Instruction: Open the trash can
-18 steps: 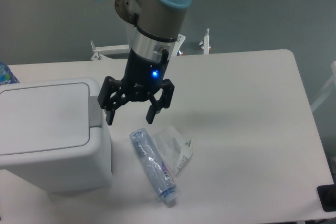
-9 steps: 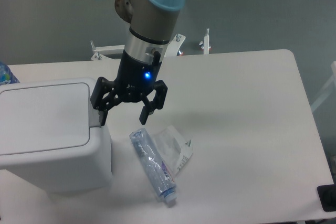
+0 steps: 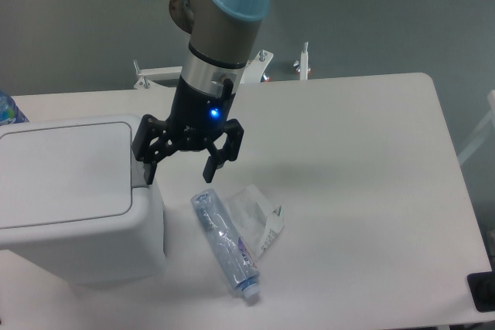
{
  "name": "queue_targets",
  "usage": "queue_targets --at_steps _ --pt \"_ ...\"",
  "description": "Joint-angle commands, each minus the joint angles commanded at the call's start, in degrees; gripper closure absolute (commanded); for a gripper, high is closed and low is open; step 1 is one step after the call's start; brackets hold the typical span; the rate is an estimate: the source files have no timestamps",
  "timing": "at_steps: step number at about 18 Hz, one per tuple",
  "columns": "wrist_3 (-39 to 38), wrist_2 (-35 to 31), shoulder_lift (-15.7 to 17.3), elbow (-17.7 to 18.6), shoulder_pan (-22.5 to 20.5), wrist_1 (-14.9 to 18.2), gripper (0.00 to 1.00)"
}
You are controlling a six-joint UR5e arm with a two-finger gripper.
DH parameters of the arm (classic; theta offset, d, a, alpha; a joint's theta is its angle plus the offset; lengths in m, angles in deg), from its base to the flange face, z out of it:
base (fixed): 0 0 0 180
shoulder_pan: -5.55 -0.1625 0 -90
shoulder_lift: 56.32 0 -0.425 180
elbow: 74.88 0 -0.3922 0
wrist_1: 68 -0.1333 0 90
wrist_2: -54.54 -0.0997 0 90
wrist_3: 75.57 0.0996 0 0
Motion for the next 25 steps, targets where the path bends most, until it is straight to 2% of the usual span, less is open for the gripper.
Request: queue_targets --at_steps 25 --pt "0.4 -0.2 0.2 1.1 0.8 -0.2 0.00"
